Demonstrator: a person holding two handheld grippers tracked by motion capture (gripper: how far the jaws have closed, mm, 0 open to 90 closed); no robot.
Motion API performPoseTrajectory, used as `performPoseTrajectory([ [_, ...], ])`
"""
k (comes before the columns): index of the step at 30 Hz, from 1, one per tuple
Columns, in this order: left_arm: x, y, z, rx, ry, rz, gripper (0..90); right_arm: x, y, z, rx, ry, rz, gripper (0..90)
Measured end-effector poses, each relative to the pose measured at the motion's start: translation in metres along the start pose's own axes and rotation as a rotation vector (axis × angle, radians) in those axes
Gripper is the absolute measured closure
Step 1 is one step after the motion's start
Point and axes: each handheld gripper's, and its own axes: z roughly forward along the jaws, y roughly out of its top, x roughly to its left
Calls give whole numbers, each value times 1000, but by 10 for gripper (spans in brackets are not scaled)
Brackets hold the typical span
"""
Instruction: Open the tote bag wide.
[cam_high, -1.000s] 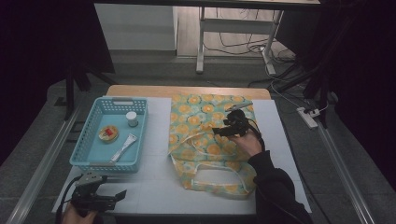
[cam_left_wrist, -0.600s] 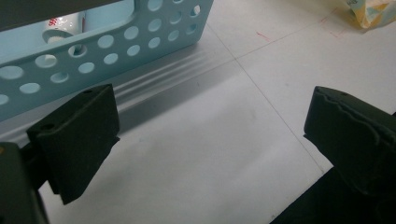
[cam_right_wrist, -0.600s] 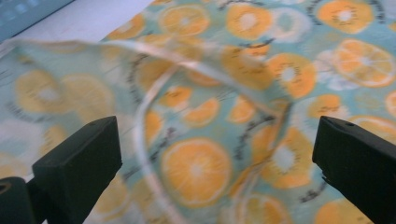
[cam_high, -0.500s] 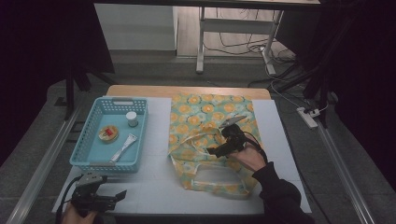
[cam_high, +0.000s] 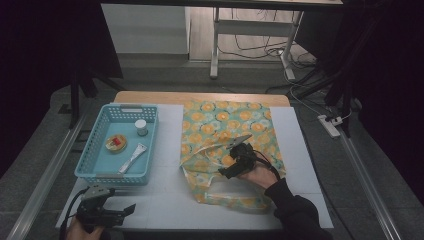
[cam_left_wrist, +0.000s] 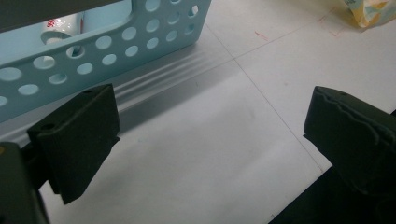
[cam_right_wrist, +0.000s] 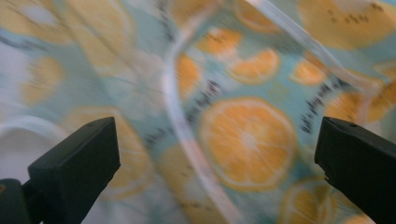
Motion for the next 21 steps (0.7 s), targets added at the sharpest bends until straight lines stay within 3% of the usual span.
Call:
performPoseTrajectory([
  [7,0,0,0,1,1,2,39,1,-9,6,31,-2,-34,1],
  [10,0,0,0,1,1,3,39,2,-9,1,34,12,-54,145],
  [15,0,0,0,2,1,6,40,4,-9,-9,40,40,-88,540],
  [16,0,0,0,2,1,6,40,4,-9,-9,40,40,-88,540],
  [17,-1,0,0,3,2,6,40,4,-9,-10,39,50,-95,668],
  [19,-1,0,0,3,2,6,40,5,-9,-11,36,58,-106,796],
  [21,-1,0,0,3,2,5,41,5,-10,-11,35,63,-103,872],
])
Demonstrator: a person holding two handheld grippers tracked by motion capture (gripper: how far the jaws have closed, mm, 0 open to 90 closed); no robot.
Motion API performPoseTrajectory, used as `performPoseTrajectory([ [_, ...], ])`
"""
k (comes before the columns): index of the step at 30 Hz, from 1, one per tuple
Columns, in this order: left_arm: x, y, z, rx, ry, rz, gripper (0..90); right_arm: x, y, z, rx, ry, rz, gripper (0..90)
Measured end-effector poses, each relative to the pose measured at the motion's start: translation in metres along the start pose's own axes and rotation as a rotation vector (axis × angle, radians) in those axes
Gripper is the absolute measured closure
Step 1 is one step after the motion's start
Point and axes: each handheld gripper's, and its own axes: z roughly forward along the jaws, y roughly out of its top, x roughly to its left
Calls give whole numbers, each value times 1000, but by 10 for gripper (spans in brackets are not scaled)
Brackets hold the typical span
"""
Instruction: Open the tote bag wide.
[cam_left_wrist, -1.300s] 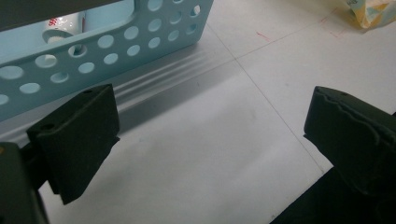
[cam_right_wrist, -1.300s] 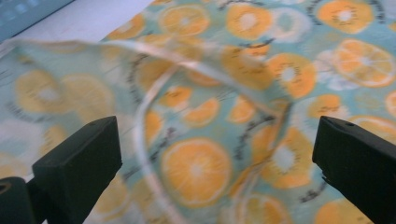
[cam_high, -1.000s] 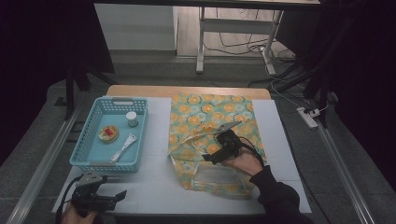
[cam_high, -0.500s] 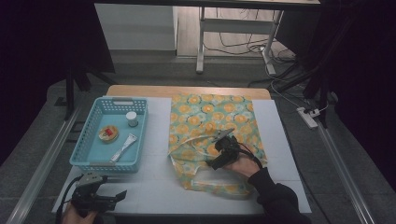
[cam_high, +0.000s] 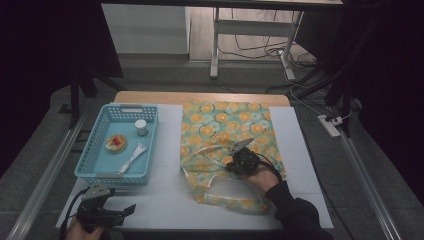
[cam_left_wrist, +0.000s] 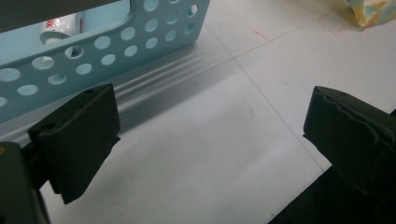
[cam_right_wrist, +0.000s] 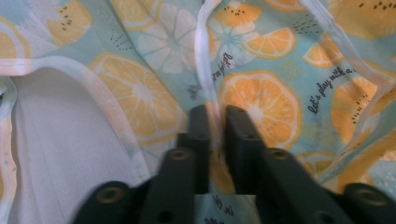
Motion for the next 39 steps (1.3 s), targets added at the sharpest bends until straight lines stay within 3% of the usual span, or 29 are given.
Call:
performPoseTrajectory([
  [2,0,0,0,-1,0,-1,41,0,0,0,0,6,2,886],
  [4,0,0,0,-1,0,-1,41,-4,1,-1,3,29,40,900],
  [14,0,0,0,0,-2,-1,42,-8,11,-14,-68,31,44,900],
  [22,0,0,0,1,0,-1,42,-16,12,-20,-99,56,100,900],
  [31,0,0,0,1,0,-2,43,-14,19,-26,-122,26,68,900],
  [35,1,0,0,1,-3,-6,42,-17,28,-32,-167,34,105,900],
  [39,1,0,0,2,-4,-8,42,-19,38,-37,-202,34,111,900],
])
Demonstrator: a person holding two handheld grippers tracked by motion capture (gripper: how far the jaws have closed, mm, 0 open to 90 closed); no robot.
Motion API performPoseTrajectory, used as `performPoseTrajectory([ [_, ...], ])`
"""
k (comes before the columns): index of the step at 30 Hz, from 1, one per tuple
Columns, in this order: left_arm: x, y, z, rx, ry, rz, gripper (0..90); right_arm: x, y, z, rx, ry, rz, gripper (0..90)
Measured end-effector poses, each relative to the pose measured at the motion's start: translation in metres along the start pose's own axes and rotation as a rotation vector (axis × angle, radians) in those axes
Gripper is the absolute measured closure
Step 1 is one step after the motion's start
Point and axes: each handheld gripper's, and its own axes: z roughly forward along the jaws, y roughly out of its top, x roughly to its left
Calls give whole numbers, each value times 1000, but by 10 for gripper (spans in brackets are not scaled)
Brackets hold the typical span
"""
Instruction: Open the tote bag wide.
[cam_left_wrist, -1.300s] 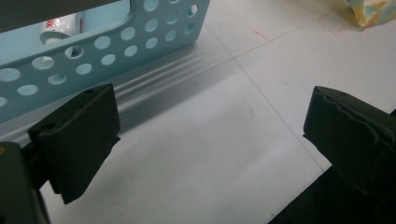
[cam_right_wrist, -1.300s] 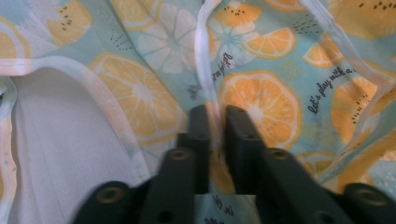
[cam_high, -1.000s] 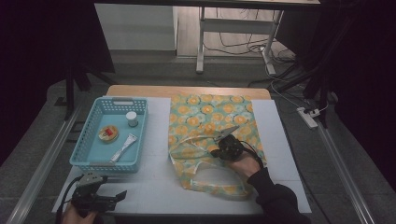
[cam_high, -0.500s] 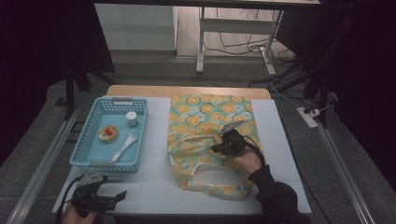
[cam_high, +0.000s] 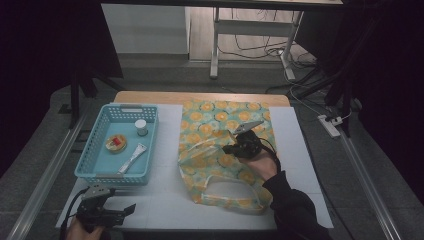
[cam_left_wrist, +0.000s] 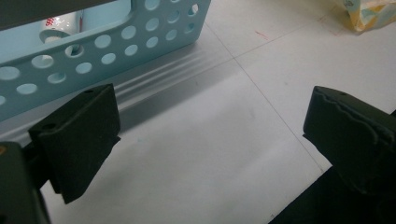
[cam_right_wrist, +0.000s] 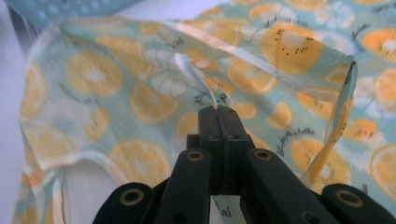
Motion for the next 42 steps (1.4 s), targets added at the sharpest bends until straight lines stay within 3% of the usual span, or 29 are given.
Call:
performPoseTrajectory([
  [5,0,0,0,0,0,-1,42,1,12,-3,-27,3,-14,900],
  [8,1,0,0,-1,-1,-2,42,3,22,-5,-41,8,-50,900],
  [15,1,0,0,0,-3,-5,42,0,37,-9,-78,13,-37,900],
  [25,1,0,0,2,-1,-8,40,0,59,-12,-108,9,-73,900],
  [42,1,0,0,0,-2,-10,37,-7,60,-21,-168,5,-48,900],
])
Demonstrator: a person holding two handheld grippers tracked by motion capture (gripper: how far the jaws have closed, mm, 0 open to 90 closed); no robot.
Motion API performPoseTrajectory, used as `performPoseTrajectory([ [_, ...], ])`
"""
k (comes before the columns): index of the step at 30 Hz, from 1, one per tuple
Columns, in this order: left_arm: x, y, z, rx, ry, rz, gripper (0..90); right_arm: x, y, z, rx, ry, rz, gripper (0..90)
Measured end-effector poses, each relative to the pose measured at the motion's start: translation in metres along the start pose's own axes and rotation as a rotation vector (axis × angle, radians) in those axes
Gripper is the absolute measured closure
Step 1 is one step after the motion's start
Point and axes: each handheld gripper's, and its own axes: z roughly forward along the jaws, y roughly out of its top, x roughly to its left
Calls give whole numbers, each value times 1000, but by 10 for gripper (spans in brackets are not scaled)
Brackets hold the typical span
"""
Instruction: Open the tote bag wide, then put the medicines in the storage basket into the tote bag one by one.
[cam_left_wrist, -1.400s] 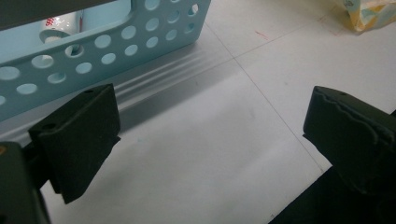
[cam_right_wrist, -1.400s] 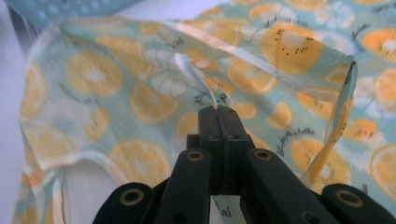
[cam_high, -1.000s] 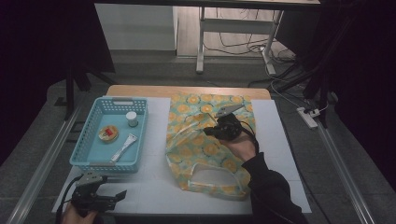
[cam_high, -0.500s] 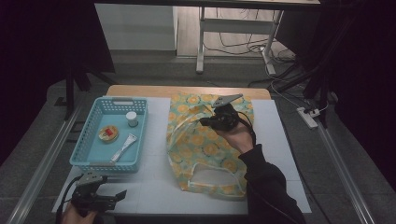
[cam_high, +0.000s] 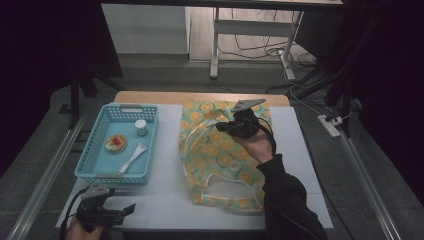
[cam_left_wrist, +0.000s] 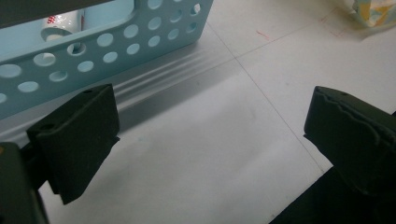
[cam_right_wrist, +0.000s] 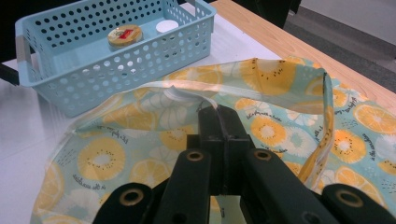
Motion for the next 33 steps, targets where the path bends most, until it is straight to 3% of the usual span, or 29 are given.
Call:
performPoseTrajectory([
  [7,1,-1,-1,-13,2,-14,20,-1,-3,-2,8,-5,-6,900],
  [19,8,-3,-7,-69,-46,-54,0,-1,-6,1,13,-6,3,900],
  [33,11,4,-23,-108,-51,11,0,-1,-9,4,19,-4,6,900],
])
